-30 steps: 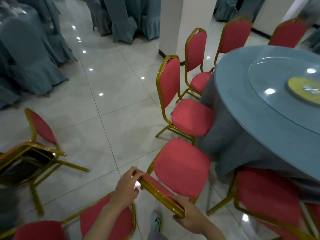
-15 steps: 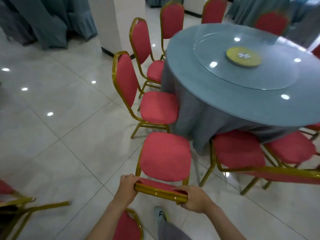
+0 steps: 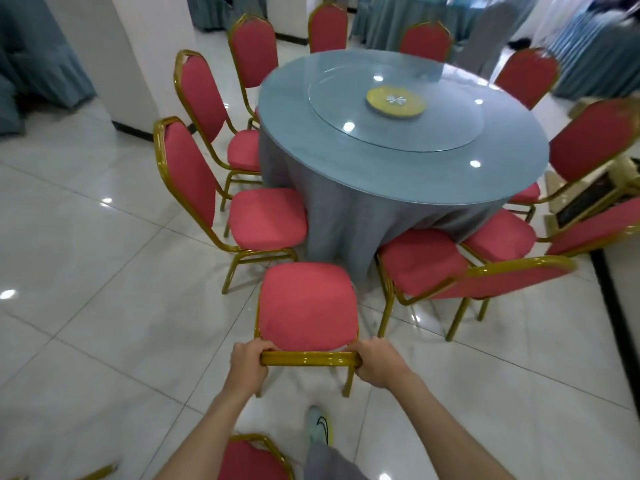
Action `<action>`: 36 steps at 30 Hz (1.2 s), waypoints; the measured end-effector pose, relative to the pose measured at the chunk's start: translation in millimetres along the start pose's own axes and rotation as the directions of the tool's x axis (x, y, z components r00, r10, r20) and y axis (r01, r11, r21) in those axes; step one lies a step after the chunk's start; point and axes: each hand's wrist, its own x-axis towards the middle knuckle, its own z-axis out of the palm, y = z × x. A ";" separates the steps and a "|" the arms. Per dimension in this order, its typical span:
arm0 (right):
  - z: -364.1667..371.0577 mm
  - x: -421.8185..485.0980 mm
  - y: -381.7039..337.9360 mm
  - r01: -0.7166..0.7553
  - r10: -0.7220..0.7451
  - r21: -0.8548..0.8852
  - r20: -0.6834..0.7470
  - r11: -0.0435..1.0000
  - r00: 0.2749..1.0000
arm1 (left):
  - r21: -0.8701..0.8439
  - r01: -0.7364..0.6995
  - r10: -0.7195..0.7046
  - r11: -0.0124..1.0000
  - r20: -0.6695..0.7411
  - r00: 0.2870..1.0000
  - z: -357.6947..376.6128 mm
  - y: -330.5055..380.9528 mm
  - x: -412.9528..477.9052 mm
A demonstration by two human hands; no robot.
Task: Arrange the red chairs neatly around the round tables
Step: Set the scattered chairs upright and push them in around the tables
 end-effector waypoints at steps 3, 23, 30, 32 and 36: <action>4.8 -3.4 2.0 -0.035 0.035 0.000 -0.040 0.999 0.999 | 0.017 -0.036 0.035 0.999 0.034 0.999 1.4 -1.2 15.1; -7.2 91.9 45.4 -0.124 0.168 0.271 -0.147 0.954 0.975 | 0.043 -0.119 0.105 0.992 0.253 0.962 -40.6 38.7 162.6; -43.7 101.2 44.0 -0.142 0.039 0.547 0.197 0.825 0.980 | 0.004 -0.051 0.043 0.999 0.474 0.880 -67.1 41.7 164.1; -54.4 110.1 33.1 -0.132 -0.023 0.581 0.252 0.803 0.967 | 0.016 -0.042 0.027 0.999 0.558 0.829 -83.1 38.1 167.6; -75.9 139.0 -6.5 -0.105 -0.111 0.636 0.290 0.765 0.950 | 0.027 -0.042 0.014 0.999 0.660 0.752 -116.3 20.4 191.0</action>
